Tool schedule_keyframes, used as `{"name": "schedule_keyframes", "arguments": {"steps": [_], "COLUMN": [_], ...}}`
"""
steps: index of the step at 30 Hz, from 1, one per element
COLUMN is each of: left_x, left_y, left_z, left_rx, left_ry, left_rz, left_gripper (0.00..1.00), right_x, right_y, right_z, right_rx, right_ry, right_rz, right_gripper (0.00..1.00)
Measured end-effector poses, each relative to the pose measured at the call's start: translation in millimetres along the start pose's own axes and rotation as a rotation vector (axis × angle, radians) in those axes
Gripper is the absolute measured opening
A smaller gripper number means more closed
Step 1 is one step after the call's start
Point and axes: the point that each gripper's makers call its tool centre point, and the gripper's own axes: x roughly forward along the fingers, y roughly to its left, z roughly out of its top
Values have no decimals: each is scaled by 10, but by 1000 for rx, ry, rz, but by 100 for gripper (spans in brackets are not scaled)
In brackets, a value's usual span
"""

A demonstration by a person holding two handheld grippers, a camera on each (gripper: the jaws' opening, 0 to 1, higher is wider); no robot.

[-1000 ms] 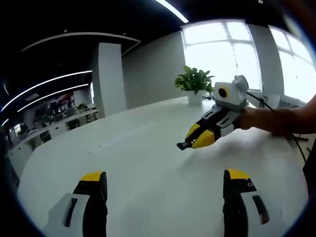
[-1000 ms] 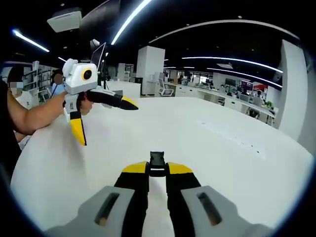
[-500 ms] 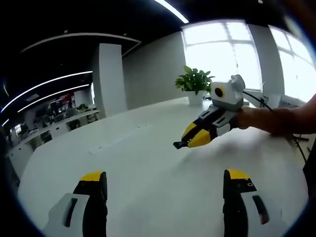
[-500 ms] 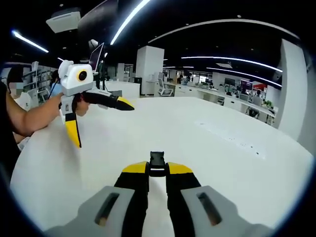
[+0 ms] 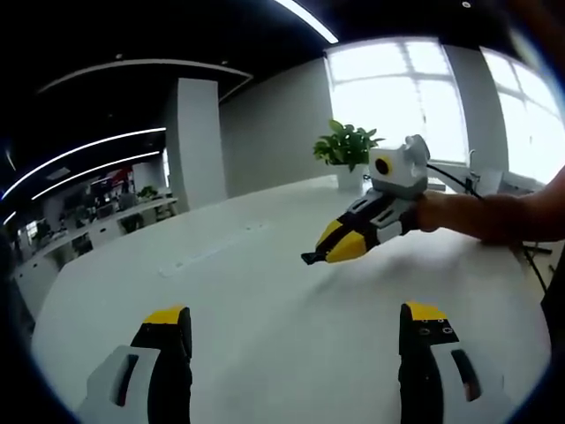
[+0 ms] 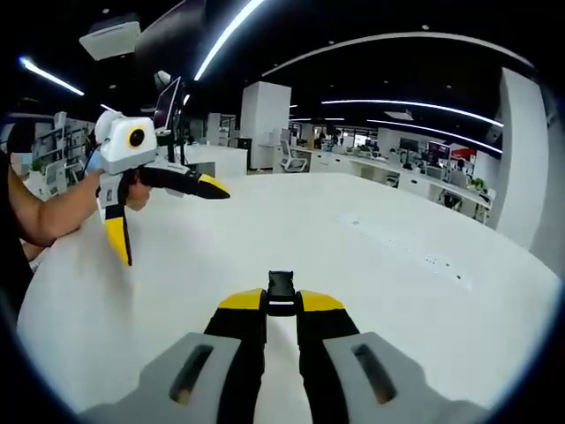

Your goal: Snap the two parts of the plastic buckle together until the buckle closes and remains connected.

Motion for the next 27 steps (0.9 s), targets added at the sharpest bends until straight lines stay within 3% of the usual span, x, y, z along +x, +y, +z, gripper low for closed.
{"name": "schedule_keyframes", "arguments": {"steps": [27], "left_x": [10], "left_y": [-38], "left_z": [9], "left_rx": [18], "left_ry": [8], "left_rz": [-10], "left_gripper": [99], "right_x": [127], "right_y": [-122], "right_z": [23], "right_rx": [4], "right_ry": [2], "right_rz": [-8], "right_gripper": [11]}}
